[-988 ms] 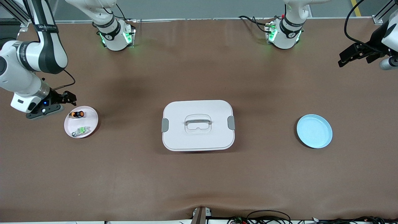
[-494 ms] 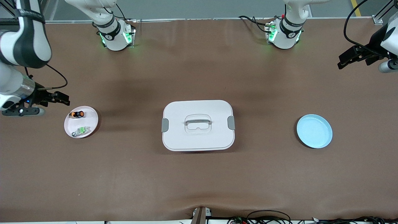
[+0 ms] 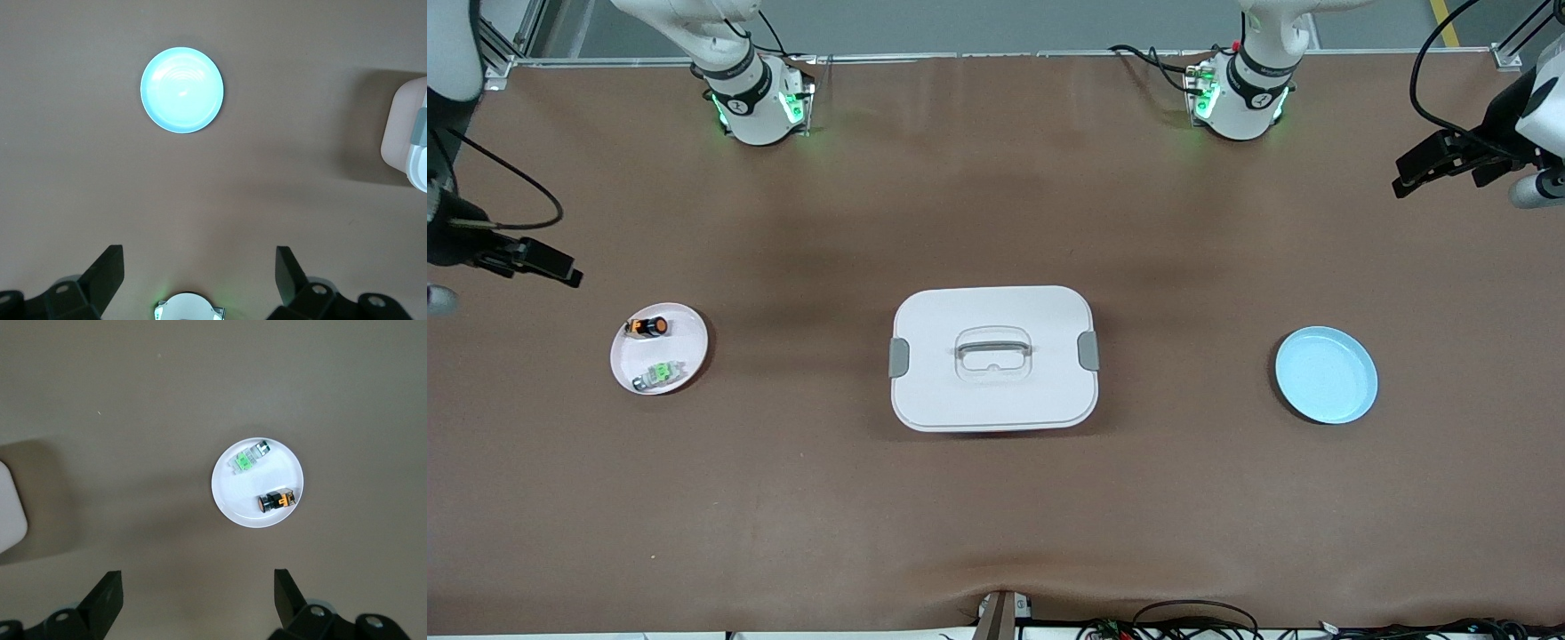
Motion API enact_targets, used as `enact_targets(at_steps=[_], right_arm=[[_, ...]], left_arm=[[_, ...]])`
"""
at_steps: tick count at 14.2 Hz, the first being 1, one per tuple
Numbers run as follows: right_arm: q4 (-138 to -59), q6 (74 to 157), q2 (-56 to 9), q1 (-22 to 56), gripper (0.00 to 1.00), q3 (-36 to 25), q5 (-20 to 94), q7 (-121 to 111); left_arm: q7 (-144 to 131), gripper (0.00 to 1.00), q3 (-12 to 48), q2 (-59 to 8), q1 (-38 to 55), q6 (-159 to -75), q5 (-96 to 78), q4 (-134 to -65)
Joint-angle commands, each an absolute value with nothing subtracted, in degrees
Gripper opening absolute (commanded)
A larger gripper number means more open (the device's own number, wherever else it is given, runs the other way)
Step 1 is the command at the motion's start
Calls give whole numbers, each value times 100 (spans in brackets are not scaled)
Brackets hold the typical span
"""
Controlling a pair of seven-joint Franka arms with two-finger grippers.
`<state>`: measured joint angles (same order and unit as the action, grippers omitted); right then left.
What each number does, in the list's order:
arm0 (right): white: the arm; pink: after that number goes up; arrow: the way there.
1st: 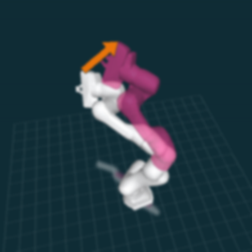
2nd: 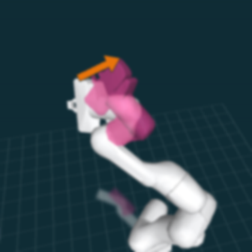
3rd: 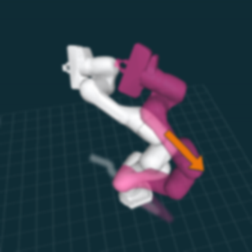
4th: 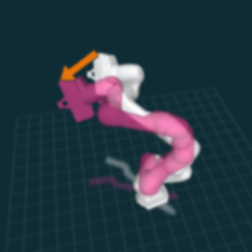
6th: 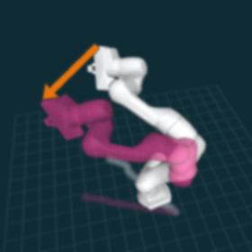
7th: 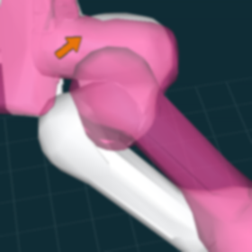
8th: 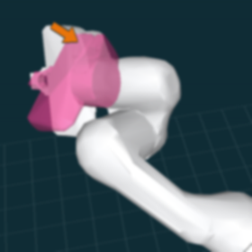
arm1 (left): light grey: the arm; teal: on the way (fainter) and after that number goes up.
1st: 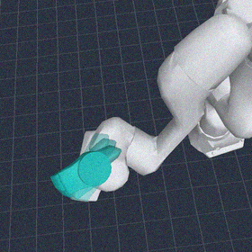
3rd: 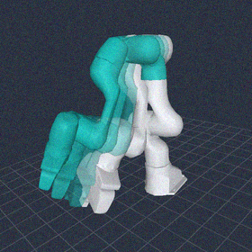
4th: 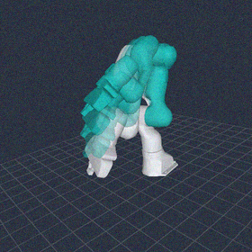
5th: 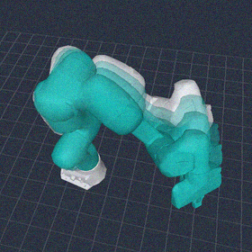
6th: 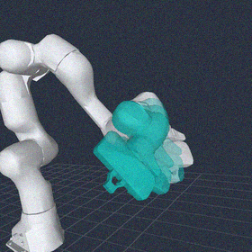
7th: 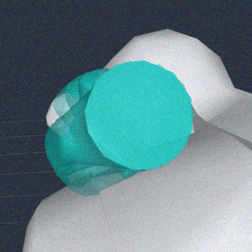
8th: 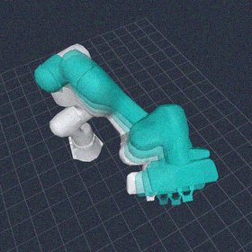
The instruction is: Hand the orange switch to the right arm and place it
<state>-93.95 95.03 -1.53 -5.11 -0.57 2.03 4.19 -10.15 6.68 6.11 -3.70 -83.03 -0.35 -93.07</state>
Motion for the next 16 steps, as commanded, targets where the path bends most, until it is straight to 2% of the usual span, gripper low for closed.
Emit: enact_targets(at_steps=[1,16], right_arm=[[-8772,9220,-185,-483,100,-79,281,527],[-8745,9220,-167,-290,100,-97,211,62]], left_arm=[[-896,100,668,571,-395,-8288,9,-9202],[-888,100,668,527,-404,-8306,-26,-9202]])
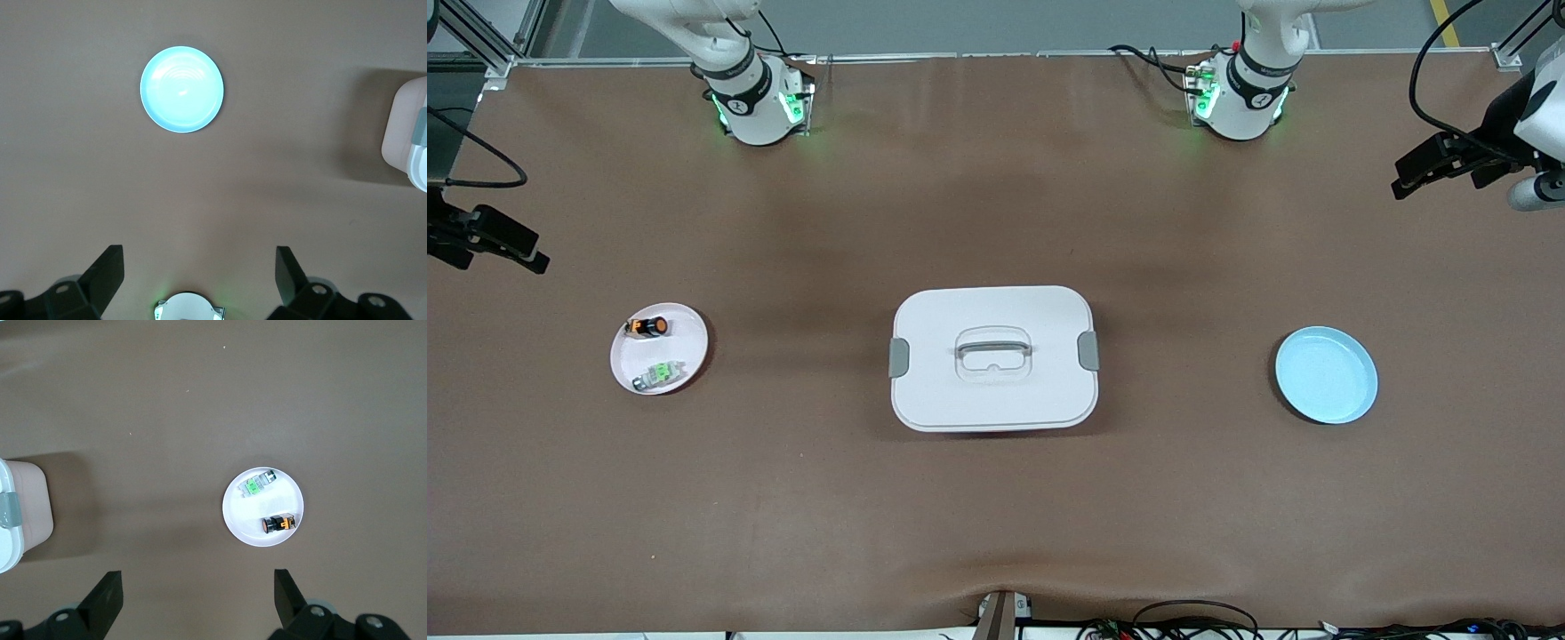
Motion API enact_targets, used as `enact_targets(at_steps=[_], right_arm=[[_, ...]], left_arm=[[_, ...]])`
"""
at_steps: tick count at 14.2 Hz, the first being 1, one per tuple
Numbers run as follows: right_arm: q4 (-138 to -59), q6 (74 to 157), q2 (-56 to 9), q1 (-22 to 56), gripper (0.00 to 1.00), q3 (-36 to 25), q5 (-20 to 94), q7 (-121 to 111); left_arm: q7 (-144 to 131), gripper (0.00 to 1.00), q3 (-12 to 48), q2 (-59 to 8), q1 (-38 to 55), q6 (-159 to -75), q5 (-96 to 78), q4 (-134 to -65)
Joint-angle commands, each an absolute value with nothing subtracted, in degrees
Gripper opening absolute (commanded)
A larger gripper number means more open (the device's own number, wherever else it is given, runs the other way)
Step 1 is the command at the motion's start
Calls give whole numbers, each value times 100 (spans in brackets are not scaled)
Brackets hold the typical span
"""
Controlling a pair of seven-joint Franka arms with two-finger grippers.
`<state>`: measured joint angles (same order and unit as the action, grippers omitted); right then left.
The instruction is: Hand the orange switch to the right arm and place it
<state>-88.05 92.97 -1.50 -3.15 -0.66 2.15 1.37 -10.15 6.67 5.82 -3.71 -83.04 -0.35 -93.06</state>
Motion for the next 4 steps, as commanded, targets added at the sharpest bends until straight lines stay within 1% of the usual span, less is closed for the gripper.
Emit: enact_targets(at_steps=[1,4], right_arm=[[-8745,9220,-167,-290,100,-97,211,62],[-8736,9220,-167,-238,100,-123,202,62]], left_arm=[[-888,100,668,527,-413,-8306,-26,-9202],[-888,100,668,527,-422,-8332,-26,-9202]])
